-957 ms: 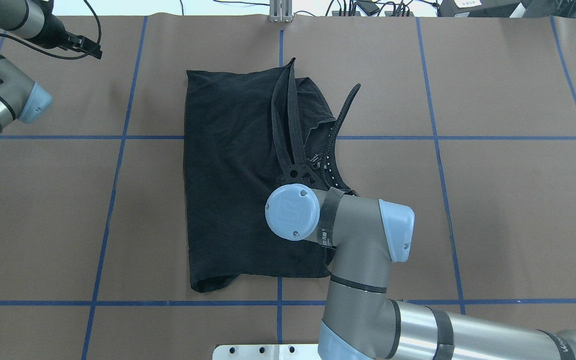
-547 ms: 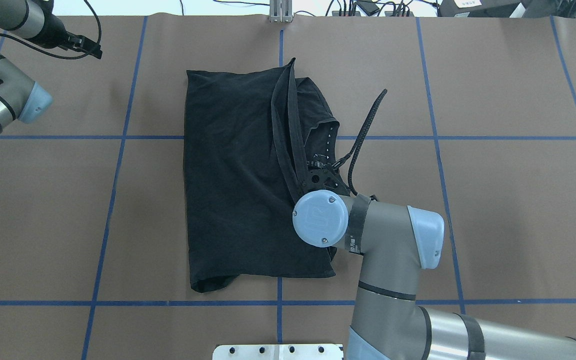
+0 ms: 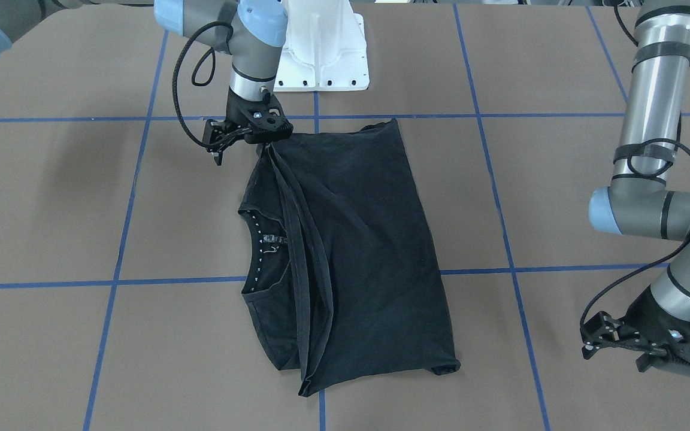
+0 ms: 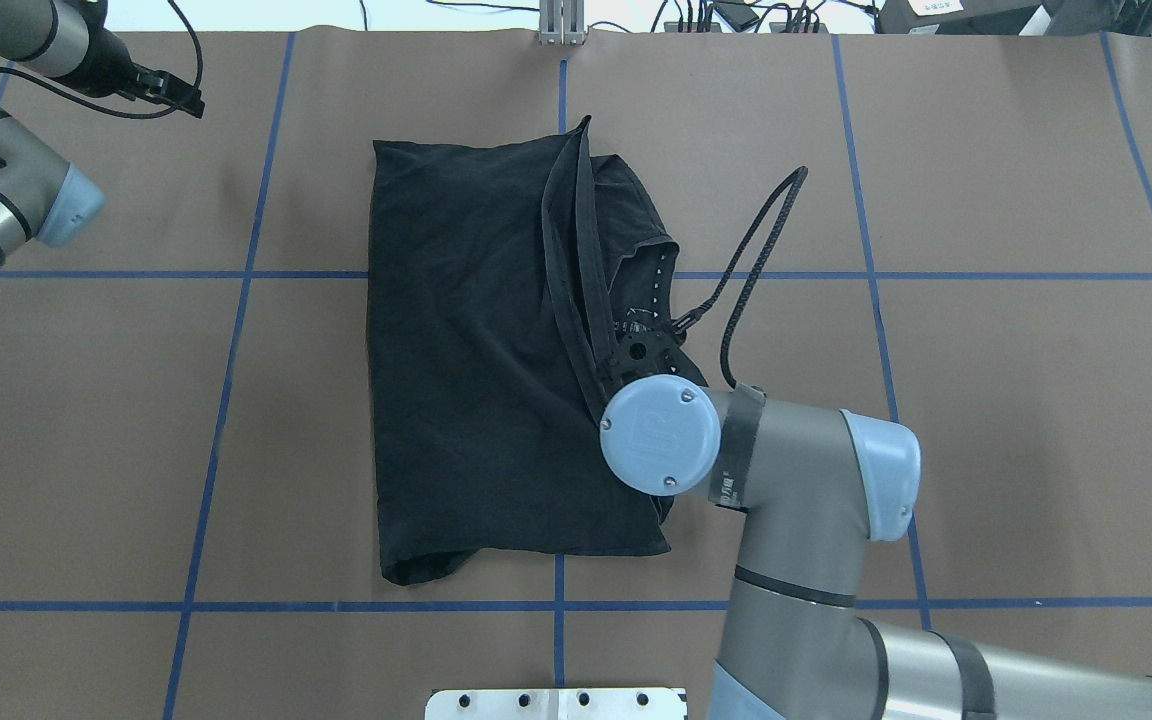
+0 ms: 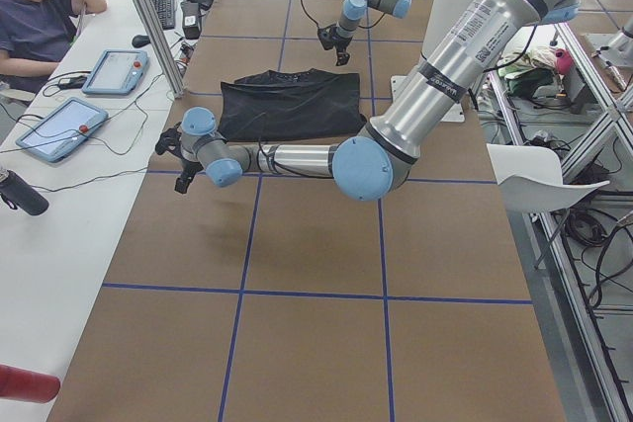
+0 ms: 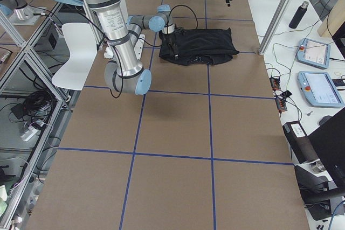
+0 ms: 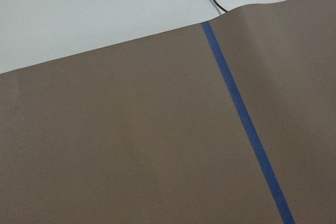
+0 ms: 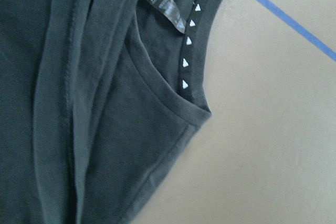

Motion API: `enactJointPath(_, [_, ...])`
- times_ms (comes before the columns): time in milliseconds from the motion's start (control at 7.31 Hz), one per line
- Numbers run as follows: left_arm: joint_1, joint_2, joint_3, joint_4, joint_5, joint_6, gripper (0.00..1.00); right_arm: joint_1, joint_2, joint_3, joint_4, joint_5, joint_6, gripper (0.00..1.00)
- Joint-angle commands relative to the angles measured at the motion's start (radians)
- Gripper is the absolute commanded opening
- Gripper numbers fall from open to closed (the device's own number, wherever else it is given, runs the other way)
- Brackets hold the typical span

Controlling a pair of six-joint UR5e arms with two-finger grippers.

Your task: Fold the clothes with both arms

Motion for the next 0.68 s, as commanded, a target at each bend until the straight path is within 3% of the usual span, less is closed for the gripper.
enactJointPath(0, [0.000, 0.001, 0.000, 0.000, 0.000, 0.000, 1.00, 0.034, 0.211, -0.228, 0.010, -0.001, 0.066, 0.99])
enactJointPath(273, [0.002, -0.001, -0.001, 0.000, 0.000, 0.000, 1.00, 0.055, 0.297, -0.458, 0.171, -0.002, 0.066, 0.99])
enactJointPath(547, [0.002, 0.001, -0.002, 0.000, 0.000, 0.000, 1.00, 0.054, 0.293, -0.493, 0.153, 0.001, 0.046, 0.99])
